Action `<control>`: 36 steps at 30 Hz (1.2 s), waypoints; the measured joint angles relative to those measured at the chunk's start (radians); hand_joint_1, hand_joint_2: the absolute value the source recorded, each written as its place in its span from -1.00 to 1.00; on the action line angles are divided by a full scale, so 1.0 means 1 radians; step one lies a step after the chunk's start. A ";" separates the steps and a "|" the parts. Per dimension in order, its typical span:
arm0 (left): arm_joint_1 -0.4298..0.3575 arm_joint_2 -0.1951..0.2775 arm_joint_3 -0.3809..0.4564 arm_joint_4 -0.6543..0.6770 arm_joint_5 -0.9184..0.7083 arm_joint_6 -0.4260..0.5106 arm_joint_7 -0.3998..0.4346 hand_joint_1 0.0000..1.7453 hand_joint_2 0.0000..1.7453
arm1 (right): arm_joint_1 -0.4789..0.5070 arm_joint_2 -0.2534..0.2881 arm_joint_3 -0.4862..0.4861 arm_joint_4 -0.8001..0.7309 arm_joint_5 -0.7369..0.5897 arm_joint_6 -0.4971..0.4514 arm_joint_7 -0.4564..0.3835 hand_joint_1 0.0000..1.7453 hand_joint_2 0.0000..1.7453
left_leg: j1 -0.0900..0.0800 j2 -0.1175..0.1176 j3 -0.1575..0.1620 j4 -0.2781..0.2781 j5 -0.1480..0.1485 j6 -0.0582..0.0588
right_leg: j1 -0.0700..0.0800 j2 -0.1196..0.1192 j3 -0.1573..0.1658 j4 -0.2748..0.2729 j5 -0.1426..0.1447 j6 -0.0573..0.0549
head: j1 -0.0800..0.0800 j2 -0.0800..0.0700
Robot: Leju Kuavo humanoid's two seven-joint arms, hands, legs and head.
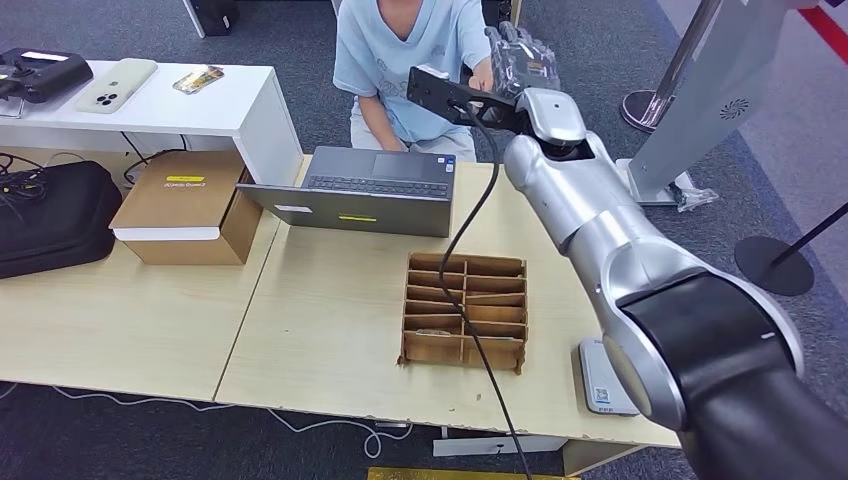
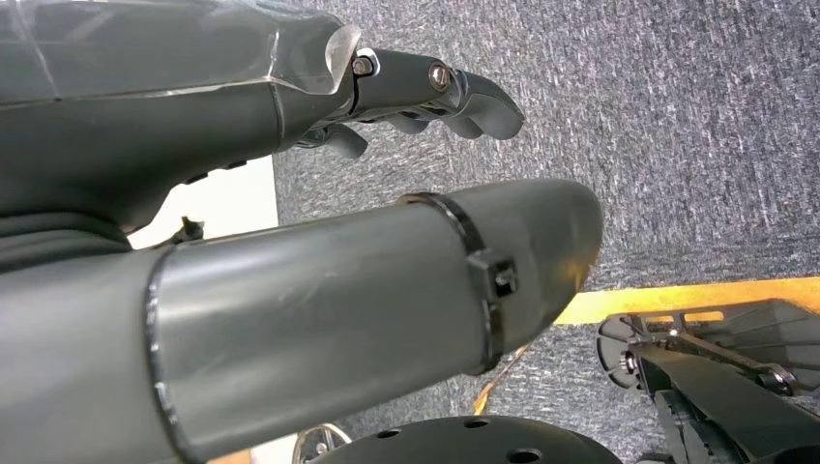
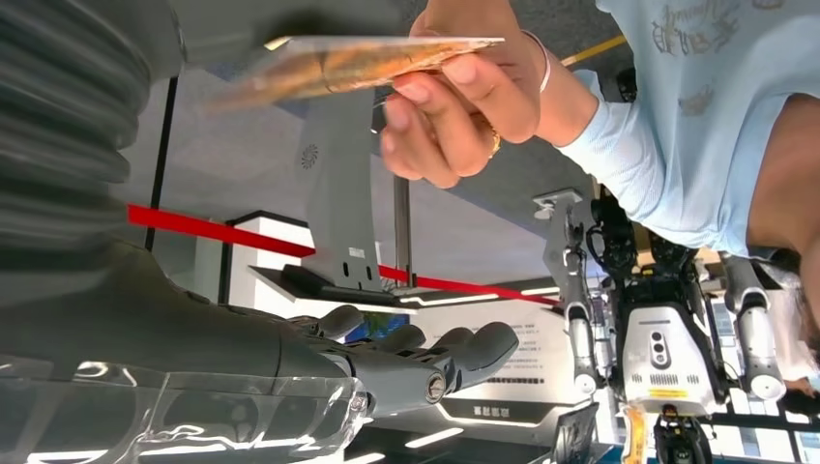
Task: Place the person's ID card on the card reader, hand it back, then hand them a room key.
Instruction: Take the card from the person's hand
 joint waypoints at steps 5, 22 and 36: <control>0.000 0.000 0.000 0.000 0.000 -0.002 -0.022 -1.00 -1.00 | -0.002 -0.006 -0.008 0.004 0.010 -0.018 -0.008 1.00 1.00 | 0.000 0.000 0.000 0.000 0.000 0.000 | 0.000 0.000 0.000 0.000 0.000 0.000 | 0.000 0.000; 0.000 -0.004 0.000 0.000 -0.014 0.001 -0.039 -1.00 -1.00 | 0.001 -0.030 -0.043 -0.003 0.016 -0.128 -0.076 1.00 1.00 | 0.000 0.000 0.000 0.000 0.000 0.000 | 0.000 0.000 0.000 0.000 0.000 0.000 | 0.000 0.000; 0.001 -0.012 0.000 0.000 -0.010 0.018 -0.041 -1.00 -1.00 | 0.217 -0.005 -0.155 -0.298 -0.318 -0.333 -0.366 1.00 1.00 | 0.000 0.000 0.000 0.000 0.000 0.000 | 0.000 0.000 0.000 0.000 0.000 0.000 | 0.000 0.000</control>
